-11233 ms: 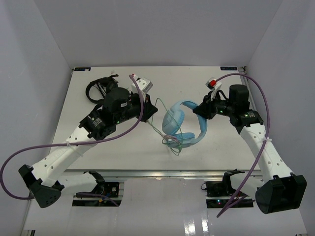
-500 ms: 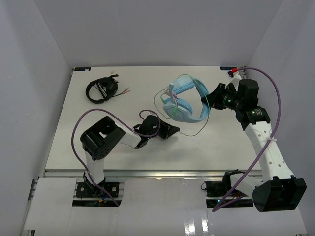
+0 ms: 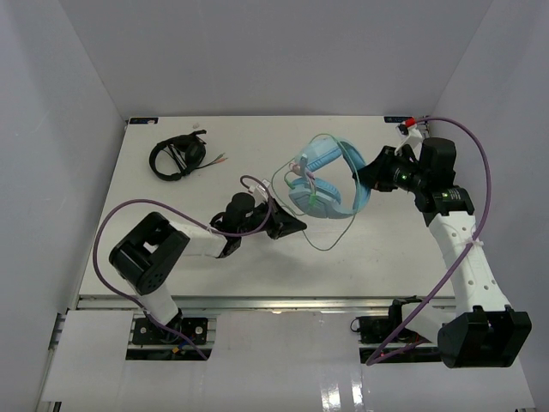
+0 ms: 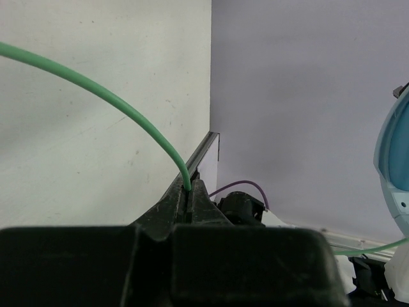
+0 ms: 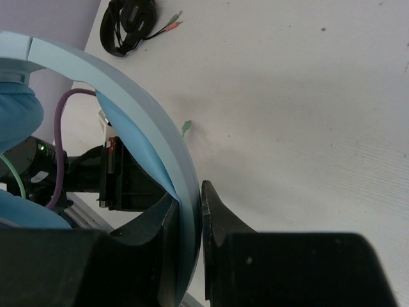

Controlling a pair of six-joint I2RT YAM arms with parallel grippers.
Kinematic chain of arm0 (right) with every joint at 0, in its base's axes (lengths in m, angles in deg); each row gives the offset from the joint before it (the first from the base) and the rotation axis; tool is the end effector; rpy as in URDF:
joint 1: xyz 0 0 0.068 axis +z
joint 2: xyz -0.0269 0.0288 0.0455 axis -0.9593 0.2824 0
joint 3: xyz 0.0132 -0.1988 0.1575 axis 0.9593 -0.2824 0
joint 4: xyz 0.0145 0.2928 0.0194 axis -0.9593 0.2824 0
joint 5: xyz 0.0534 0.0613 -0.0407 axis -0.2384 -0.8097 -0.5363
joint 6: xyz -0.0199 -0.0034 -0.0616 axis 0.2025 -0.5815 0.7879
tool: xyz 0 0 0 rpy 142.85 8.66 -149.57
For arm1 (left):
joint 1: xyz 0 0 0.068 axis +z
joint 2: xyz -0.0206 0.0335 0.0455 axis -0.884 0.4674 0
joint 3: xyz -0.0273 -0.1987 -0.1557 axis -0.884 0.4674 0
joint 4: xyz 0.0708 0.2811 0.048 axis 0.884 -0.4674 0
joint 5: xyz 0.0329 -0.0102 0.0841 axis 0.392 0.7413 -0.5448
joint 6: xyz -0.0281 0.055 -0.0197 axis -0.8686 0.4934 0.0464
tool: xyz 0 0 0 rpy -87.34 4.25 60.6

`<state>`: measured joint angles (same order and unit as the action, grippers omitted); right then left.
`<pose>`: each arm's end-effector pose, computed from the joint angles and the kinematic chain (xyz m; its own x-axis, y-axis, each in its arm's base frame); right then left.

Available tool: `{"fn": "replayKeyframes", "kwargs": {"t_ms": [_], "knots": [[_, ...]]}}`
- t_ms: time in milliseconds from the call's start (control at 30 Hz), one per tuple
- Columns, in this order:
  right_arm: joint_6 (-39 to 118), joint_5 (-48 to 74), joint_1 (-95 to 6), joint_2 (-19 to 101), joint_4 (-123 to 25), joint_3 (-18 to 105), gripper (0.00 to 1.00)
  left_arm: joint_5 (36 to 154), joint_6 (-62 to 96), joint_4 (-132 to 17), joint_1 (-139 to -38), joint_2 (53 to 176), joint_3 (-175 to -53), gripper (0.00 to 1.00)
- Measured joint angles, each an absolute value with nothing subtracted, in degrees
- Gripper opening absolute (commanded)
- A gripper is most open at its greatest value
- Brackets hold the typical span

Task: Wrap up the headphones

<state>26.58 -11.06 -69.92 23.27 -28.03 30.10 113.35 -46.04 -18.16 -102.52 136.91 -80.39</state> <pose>0.2966 0.0460 0.3401 -0.5466 0.2532 -0.7982 -0.3800 0.7744 0.5059 0.2598 -0.2506 0.1113 -0.9329 -0.3403 -0.1182 0.0129 0.2963 -0.9550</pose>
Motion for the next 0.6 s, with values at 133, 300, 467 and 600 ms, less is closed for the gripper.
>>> {"fn": "replayKeyframes", "kwargs": {"t_ms": [133,300,467,600], "knots": [[28.6,-15.39,-70.92,23.27,-28.04,30.1,0.08,115.96,-43.96,-20.19,-99.41,136.62,-80.39,0.0],[31.98,-23.88,-74.17,23.37,-28.22,30.04,0.08,118.48,-41.29,-24.44,-94.57,136.54,-81.1,0.0],[34.56,-31.91,-75.42,23.75,-29.18,29.0,0.08,120.51,-36.72,-31.61,-92.15,136.83,-87.35,0.0],[36.49,-37.49,-75.4,23.75,-30.0,27.59,0.08,121.97,-32.58,-37.14,-91.47,137.56,-93.89,0.0]]}}
